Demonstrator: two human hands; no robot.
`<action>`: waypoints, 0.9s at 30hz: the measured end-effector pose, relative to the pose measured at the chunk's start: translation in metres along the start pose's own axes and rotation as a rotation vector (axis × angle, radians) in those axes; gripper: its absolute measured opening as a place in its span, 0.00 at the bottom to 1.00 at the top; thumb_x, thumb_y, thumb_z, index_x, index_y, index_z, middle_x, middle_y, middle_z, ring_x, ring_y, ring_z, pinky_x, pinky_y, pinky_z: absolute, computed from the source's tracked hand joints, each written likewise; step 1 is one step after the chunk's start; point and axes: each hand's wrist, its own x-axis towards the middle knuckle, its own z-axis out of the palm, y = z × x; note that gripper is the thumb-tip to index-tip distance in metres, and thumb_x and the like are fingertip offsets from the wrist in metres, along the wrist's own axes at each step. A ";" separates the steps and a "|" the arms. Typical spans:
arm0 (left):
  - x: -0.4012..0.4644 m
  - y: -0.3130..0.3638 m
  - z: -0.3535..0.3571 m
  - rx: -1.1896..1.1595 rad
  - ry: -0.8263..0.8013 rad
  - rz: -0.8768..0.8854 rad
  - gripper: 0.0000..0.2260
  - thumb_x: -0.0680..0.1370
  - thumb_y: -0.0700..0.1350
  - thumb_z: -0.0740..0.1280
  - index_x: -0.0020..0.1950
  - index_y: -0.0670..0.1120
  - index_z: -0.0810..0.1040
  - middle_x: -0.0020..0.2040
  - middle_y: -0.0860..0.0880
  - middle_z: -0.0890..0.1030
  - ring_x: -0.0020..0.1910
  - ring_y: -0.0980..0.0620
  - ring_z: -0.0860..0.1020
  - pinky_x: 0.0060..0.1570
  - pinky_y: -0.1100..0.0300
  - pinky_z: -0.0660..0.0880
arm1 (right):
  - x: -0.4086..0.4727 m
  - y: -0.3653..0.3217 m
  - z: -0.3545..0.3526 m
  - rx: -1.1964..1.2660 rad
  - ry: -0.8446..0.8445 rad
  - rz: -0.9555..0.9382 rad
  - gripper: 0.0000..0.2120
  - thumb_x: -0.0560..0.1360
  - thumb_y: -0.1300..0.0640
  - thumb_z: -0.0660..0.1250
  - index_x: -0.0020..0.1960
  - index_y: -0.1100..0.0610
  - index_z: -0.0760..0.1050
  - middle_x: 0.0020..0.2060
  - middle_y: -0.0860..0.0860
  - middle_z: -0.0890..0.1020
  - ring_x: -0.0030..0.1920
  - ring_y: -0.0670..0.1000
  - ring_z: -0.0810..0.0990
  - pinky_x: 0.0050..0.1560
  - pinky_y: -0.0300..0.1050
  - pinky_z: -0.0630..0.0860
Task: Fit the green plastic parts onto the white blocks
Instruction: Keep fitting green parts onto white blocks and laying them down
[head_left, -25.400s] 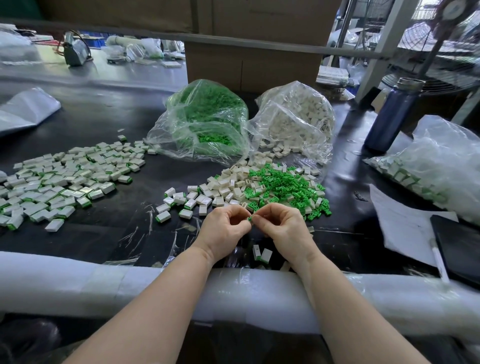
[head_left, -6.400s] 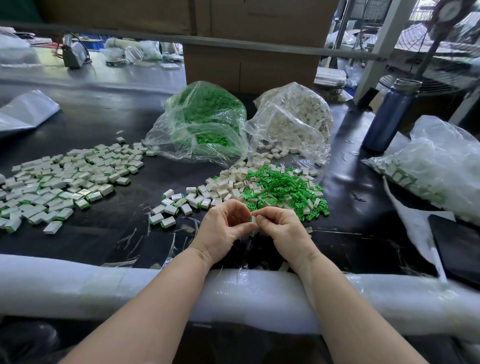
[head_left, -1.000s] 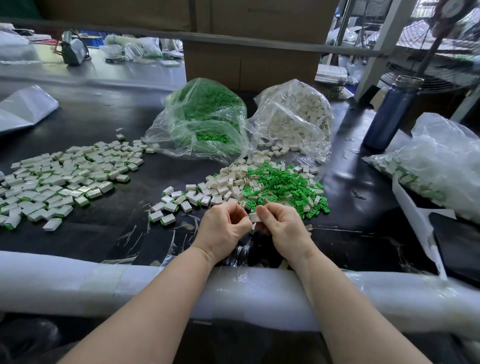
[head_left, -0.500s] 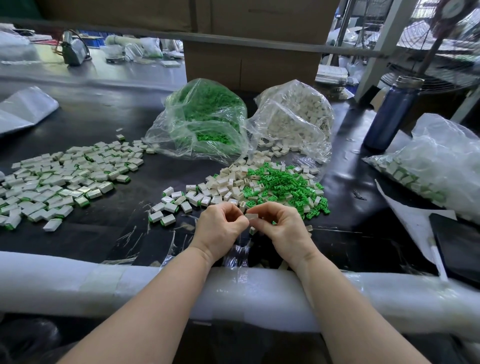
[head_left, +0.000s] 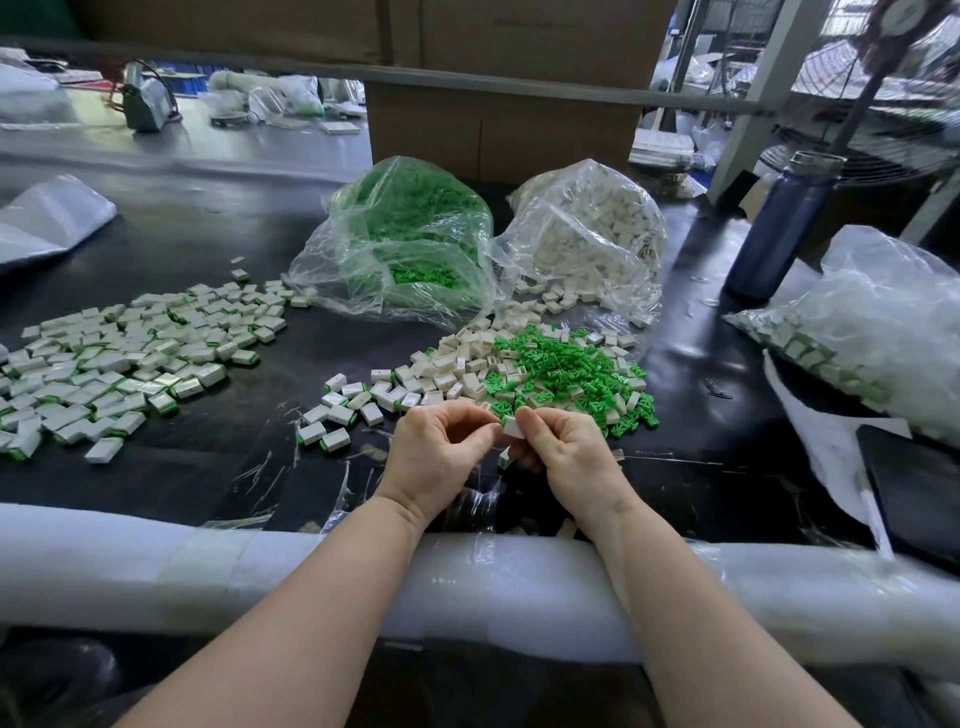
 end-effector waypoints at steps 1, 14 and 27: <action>0.000 0.000 0.000 0.006 0.001 -0.001 0.10 0.71 0.35 0.71 0.36 0.50 0.81 0.32 0.57 0.80 0.31 0.63 0.78 0.37 0.70 0.75 | 0.000 0.000 0.000 -0.009 -0.005 -0.002 0.16 0.78 0.55 0.61 0.38 0.65 0.76 0.31 0.59 0.74 0.32 0.55 0.70 0.36 0.48 0.69; 0.002 -0.006 0.007 0.216 -0.197 -0.100 0.08 0.75 0.40 0.64 0.38 0.50 0.70 0.32 0.52 0.73 0.30 0.55 0.69 0.34 0.63 0.69 | 0.001 0.003 0.000 -0.072 -0.022 -0.018 0.10 0.78 0.59 0.64 0.38 0.61 0.76 0.30 0.56 0.73 0.32 0.53 0.69 0.36 0.47 0.67; 0.000 -0.001 0.001 0.032 -0.137 -0.065 0.06 0.75 0.40 0.67 0.43 0.50 0.74 0.36 0.51 0.76 0.34 0.53 0.72 0.41 0.52 0.76 | 0.004 0.007 -0.001 0.025 0.045 -0.003 0.17 0.80 0.55 0.57 0.34 0.59 0.70 0.27 0.50 0.71 0.27 0.45 0.66 0.29 0.37 0.65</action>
